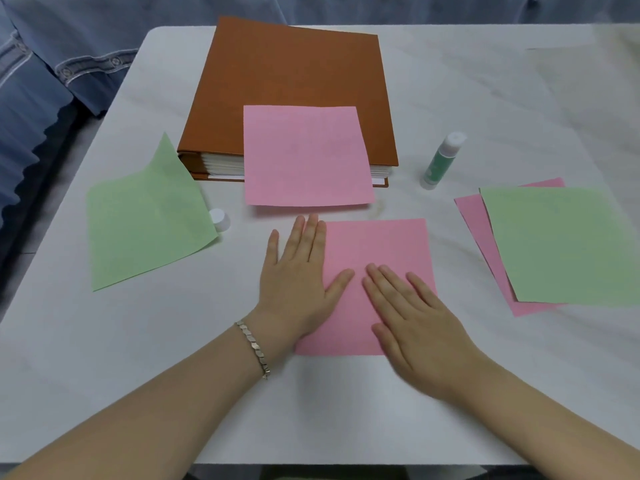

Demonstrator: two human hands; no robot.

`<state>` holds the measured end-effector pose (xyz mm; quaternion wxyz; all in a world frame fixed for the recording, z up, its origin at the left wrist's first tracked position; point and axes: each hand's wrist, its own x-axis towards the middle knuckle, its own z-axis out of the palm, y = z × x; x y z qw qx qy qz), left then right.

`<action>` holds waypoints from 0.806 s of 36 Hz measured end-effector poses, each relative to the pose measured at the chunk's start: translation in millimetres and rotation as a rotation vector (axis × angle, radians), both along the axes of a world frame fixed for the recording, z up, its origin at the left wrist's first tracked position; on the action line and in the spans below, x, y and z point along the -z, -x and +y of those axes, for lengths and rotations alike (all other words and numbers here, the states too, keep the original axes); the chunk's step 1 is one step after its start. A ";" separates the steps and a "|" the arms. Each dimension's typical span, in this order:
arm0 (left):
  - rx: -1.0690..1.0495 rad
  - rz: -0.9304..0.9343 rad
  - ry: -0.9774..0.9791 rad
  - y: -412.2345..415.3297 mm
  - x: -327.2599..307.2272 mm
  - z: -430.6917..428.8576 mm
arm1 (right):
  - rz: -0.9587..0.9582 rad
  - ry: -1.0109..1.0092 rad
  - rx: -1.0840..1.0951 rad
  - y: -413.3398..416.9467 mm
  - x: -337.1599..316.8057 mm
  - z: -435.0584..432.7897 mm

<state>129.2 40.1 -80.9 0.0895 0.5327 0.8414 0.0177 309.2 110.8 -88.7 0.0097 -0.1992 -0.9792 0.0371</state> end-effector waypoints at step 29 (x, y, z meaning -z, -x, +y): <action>0.350 -0.045 -0.153 -37.3 8.9 -19.9 | 0.038 0.030 0.246 11.8 -0.8 5.7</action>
